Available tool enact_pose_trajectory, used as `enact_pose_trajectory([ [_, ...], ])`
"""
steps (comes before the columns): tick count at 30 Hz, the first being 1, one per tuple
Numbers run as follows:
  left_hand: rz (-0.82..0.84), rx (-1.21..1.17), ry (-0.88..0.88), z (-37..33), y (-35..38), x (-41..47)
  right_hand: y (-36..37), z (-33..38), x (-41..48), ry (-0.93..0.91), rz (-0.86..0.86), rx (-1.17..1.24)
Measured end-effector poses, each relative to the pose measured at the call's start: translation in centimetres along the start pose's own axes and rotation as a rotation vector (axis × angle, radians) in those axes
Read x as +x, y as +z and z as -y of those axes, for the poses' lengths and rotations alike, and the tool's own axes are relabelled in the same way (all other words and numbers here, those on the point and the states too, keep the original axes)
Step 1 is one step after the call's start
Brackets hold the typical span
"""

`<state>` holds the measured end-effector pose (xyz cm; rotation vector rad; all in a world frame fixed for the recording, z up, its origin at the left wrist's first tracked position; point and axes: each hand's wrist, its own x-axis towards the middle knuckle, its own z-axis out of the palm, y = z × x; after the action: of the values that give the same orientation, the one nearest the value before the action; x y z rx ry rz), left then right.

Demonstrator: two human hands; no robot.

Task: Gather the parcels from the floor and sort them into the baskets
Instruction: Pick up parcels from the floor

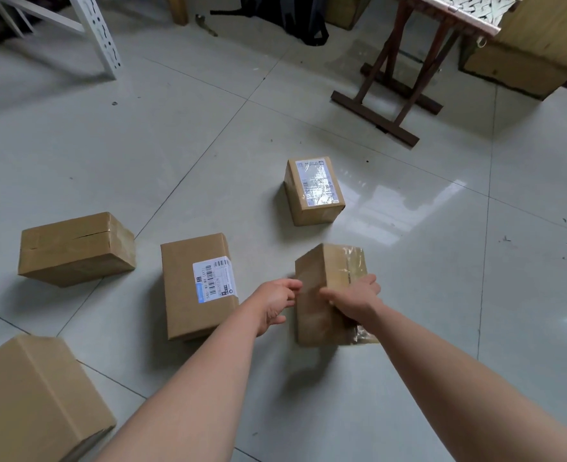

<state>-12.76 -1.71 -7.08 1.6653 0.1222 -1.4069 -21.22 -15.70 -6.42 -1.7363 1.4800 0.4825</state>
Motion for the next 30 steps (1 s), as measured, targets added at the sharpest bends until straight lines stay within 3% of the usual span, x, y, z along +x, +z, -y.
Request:
enact_pose_trajectory([
  [4, -0.094, -0.186, 0.015, 0.1, -2.2, 0.2, -1.9, 1.7, -0.7, -0.109, 0.225, 0.509],
  [9, -0.034, -0.392, 0.110, -2.1, -5.0, -1.0, -2.2, 3.3, -2.2, -0.210, 0.350, 0.633],
  [14, -0.328, -0.467, 0.263, -3.7, -7.9, -3.9, 0.5, 6.9, -4.0, -0.252, 0.460, 0.815],
  [18, -0.477, -0.459, 0.303, -3.2, -11.8, -5.7, 4.2, 9.8, -6.3, -0.333, 0.591, 0.761],
  [25, -0.479, -0.359, 0.200, 1.4, -15.4, -7.6, 8.2, 11.7, -8.9, -0.296, 0.642, 0.468],
  [30, -0.499, -0.333, 0.199, 1.5, -16.0, -7.3, 7.8, 12.8, -9.2, -0.331, 0.630, 0.475],
])
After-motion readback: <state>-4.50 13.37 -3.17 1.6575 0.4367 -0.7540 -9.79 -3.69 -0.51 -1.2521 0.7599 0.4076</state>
